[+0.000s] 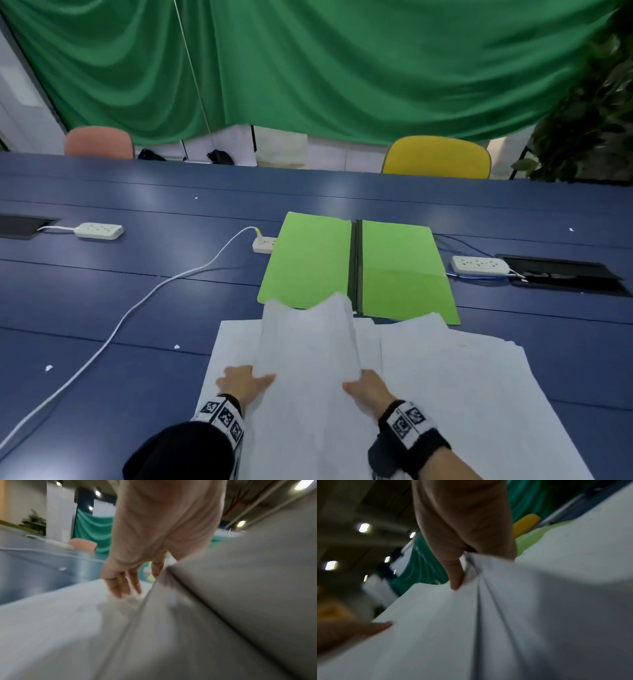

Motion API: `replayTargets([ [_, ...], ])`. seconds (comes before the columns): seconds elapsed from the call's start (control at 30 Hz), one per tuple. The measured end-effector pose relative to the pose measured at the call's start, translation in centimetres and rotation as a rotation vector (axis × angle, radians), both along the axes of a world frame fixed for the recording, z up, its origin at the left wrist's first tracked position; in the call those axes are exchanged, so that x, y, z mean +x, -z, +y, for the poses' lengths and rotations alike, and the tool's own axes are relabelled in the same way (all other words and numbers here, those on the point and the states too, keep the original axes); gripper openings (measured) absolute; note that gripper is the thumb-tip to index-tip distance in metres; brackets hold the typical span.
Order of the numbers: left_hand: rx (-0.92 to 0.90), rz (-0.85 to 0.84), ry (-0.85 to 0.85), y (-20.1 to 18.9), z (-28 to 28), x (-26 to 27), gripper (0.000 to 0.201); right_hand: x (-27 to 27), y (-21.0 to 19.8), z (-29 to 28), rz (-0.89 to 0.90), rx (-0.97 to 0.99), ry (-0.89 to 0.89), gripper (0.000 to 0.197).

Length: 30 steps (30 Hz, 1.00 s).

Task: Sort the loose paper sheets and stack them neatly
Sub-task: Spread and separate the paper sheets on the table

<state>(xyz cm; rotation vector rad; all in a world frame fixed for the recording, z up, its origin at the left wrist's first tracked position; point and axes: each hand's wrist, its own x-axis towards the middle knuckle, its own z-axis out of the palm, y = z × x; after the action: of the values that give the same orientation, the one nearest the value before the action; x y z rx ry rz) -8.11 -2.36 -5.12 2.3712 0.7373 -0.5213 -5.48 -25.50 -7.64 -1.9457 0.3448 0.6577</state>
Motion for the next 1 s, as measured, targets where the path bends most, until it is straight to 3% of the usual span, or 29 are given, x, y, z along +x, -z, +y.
replayTargets([
  [0.07, 0.133, 0.081, 0.033, 1.5, 0.7, -0.7, 0.066, -0.7, 0.0, 1.2, -0.020, -0.285, -0.051, 0.048],
  [0.13, 0.127, 0.056, 0.022, 1.5, 0.9, -0.7, 0.066, -0.8, -0.8, 1.6, -0.023, -0.424, -0.088, 0.057],
  [0.2, 0.102, 0.059, 0.012, 1.4, 1.0, -0.5, 0.067, -0.7, -1.1, 1.6, -0.007, -0.387, -0.048, 0.062],
  [0.37, -0.135, -0.017, -0.040, 2.1, 1.5, 0.0, 0.069, -0.9, -1.6, 1.9, -0.023, -0.248, 0.063, 0.051],
  [0.53, 0.089, 0.008, 0.021, 2.2, 1.6, -0.1, 0.069, -1.8, -2.1, 2.4, -0.057, -0.207, 0.099, 0.053],
  [0.67, -0.020, -0.031, -0.009, 2.6, 1.3, 0.2, 0.072, -1.8, -1.6, 2.0, -0.109, -0.237, 0.121, 0.034],
  [0.73, -0.052, -0.039, -0.005, 2.7, 1.3, 0.5, 0.072, -1.9, -1.6, 1.9, -0.106, -0.254, 0.122, 0.034],
  [0.87, 0.066, 0.013, 0.057, 2.7, 1.4, 1.5, 0.066, -1.8, -1.7, 1.8, -0.131, -0.281, 0.165, 0.041],
  [1.0, 0.012, 0.027, 0.043, 2.5, 1.5, 2.5, 0.046, -1.4, -0.8, 1.4, -0.128, -0.292, 0.241, 0.033],
])
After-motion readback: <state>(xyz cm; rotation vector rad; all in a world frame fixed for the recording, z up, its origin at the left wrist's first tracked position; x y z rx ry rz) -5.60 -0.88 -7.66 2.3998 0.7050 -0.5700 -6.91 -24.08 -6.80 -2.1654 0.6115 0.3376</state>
